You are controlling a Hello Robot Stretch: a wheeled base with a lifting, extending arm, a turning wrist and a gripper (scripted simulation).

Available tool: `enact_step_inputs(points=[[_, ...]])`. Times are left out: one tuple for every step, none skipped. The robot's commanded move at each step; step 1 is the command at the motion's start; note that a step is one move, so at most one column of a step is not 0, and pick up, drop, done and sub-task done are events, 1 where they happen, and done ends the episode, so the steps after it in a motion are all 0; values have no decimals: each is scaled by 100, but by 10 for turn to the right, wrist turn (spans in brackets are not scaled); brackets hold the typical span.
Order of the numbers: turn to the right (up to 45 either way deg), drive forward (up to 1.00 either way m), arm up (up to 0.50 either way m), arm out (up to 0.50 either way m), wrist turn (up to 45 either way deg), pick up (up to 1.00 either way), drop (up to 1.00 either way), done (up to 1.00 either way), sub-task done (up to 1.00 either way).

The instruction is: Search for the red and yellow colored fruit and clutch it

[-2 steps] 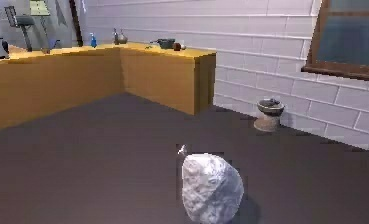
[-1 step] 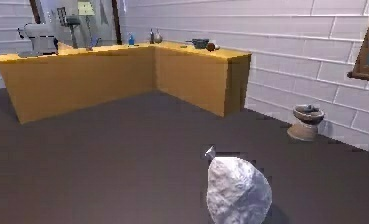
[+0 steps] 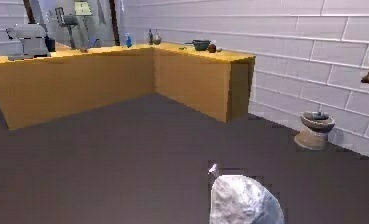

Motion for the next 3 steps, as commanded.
enact_step_inputs(points=[[-360, 0, 0, 0, 0, 0, 0, 0, 0], [0, 75, 0, 0, 0, 0, 0, 0, 0], [360, 0, 0, 0, 0, 0, 0, 0, 0]])
